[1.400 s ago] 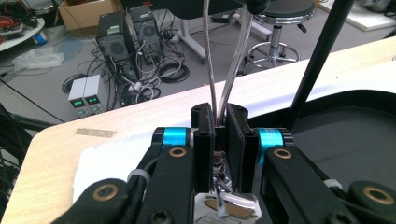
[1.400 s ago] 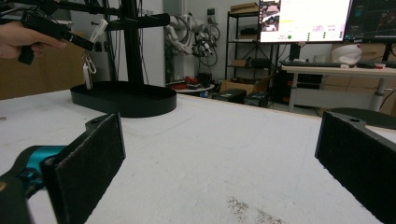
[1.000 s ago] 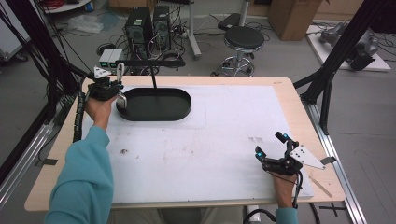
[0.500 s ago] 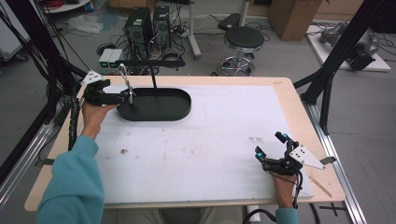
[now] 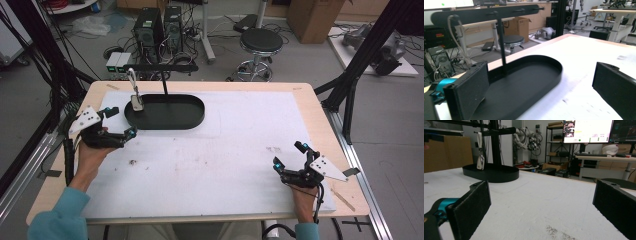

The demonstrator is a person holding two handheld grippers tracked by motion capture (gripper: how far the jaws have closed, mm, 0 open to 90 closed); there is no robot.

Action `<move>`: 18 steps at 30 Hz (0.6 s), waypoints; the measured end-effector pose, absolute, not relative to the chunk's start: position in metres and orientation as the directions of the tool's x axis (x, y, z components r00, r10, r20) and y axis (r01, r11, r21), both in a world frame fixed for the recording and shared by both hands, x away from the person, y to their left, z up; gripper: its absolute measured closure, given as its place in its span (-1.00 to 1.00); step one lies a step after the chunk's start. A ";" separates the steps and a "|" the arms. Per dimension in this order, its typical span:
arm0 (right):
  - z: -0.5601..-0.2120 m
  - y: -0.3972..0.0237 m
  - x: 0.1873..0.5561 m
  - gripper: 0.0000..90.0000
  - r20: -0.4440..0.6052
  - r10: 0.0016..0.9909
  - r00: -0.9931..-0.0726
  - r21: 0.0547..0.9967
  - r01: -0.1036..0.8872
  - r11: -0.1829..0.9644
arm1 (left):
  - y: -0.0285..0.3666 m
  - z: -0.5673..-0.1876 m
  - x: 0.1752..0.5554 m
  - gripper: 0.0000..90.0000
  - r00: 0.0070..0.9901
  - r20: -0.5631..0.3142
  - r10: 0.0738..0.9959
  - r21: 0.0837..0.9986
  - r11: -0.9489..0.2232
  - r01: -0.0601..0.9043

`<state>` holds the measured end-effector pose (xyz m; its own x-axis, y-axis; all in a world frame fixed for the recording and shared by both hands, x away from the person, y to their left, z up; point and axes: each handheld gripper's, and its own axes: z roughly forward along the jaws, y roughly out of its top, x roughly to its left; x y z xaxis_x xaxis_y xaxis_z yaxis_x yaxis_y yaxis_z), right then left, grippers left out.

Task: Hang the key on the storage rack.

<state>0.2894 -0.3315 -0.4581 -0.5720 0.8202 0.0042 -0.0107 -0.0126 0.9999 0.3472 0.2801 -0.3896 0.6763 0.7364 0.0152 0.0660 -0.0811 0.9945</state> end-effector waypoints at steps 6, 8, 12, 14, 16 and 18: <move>-0.458 -0.331 0.289 -0.98 0.004 0.820 -0.573 1.000 -0.008 -0.010 | 0.283 -0.414 0.314 -0.96 0.672 -0.012 0.740 0.998 -0.030 0.050; -0.458 -0.330 0.288 -0.98 0.007 0.820 -0.573 1.000 -0.005 -0.012 | 0.283 -0.422 0.303 -0.96 0.677 -0.008 0.736 0.999 -0.021 0.035; -0.458 -0.330 0.289 -0.98 0.000 0.819 -0.574 1.000 -0.012 -0.008 | 0.284 -0.437 0.284 -0.96 0.674 -0.019 0.739 1.000 0.002 0.026; -0.458 -0.330 0.289 -0.98 -0.002 0.819 -0.574 1.000 -0.013 -0.006 | 0.284 -0.445 0.278 -0.96 0.667 -0.008 0.745 1.000 -0.004 0.016; -0.458 -0.330 0.289 -0.98 -0.004 0.818 -0.575 1.000 -0.015 -0.005 | 0.285 -0.452 0.275 -0.96 0.654 -0.018 0.756 1.000 0.008 0.019; -0.458 -0.331 0.289 -0.98 -0.003 0.819 -0.574 1.000 -0.010 -0.004 | 0.286 -0.456 0.274 -0.96 0.648 -0.014 0.761 1.000 -0.001 0.023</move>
<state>0.2887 -0.3305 -0.4582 -0.5735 0.8192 -0.0027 -0.0101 -0.0038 0.9999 0.2736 0.2856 -0.4558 0.6485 0.7611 -0.0139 0.0227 -0.0011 0.9997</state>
